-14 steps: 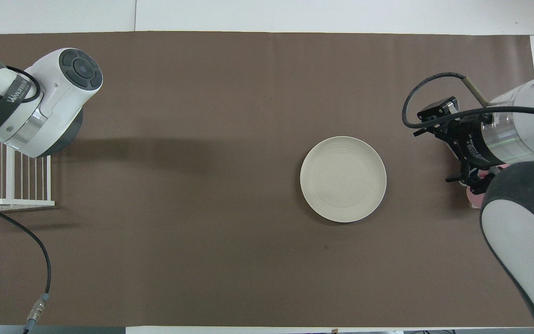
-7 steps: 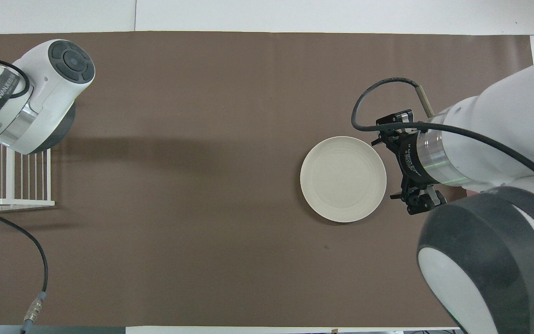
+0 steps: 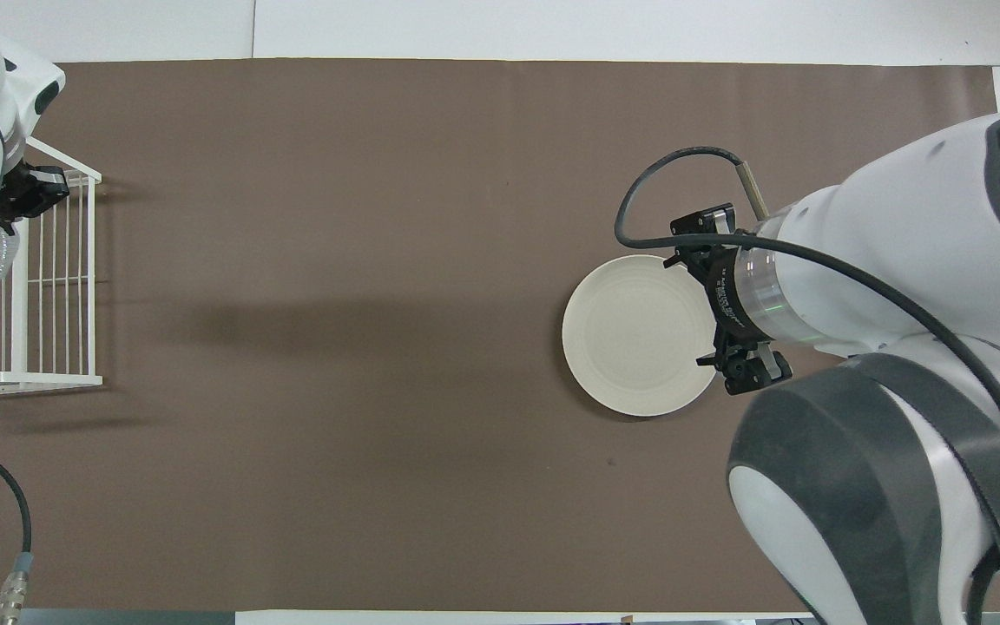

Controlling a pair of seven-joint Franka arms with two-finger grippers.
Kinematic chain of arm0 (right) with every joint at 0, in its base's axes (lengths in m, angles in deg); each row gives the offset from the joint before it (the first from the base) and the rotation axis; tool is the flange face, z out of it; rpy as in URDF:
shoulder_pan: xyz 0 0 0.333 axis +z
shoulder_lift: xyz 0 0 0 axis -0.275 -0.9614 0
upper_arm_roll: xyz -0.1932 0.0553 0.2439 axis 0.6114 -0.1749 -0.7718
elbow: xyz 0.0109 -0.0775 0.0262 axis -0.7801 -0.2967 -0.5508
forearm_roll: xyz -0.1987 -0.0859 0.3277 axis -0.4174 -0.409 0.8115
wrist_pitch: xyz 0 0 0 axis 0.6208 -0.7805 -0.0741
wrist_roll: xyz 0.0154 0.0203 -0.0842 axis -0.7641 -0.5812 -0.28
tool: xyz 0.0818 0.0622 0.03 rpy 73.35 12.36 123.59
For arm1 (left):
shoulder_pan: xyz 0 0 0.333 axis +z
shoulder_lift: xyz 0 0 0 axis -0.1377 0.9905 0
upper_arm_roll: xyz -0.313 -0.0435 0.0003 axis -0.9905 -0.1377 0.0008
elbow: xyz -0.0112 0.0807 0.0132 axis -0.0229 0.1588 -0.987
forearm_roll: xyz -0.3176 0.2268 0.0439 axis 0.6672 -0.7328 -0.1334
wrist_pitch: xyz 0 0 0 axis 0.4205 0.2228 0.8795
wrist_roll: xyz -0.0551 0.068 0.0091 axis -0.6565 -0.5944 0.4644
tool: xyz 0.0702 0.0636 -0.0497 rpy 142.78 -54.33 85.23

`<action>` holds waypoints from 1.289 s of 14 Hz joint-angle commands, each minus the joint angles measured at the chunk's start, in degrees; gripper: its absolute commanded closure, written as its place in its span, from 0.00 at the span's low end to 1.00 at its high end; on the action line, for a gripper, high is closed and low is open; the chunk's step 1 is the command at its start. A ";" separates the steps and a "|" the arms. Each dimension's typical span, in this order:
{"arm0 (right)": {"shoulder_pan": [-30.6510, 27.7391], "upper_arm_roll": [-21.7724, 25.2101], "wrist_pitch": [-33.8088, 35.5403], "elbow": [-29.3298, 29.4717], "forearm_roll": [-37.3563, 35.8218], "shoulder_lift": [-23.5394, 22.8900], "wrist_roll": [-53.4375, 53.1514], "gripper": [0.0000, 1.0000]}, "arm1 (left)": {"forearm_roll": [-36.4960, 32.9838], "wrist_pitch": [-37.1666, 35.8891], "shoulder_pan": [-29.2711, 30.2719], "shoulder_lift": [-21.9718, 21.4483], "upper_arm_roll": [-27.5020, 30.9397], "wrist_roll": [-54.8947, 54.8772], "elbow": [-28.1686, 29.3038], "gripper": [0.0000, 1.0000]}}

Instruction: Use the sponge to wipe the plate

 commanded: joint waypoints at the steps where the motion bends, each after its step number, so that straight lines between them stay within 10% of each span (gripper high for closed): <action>1: 0.70 -0.10 -3.48 -1.37 0.74 0.45 -1.18 0.00 | 16.27 -3.43 2.55 -4.02 0.46 -0.88 -1.12 1.00; 6: 2.54 -0.27 -4.98 -0.24 0.48 -0.86 -10.81 0.00 | 46.25 -4.42 9.68 -7.62 0.90 -0.71 2.10 1.00; 14: 10.45 -0.36 3.70 18.39 -0.31 -13.88 -29.90 0.00 | 79.58 16.66 7.59 -24.67 0.55 -12.01 37.86 1.00; 18: 16.16 -0.27 4.51 23.68 -2.58 -17.75 -37.57 0.00 | 94.09 17.56 5.83 -24.60 0.55 -29.32 46.94 1.00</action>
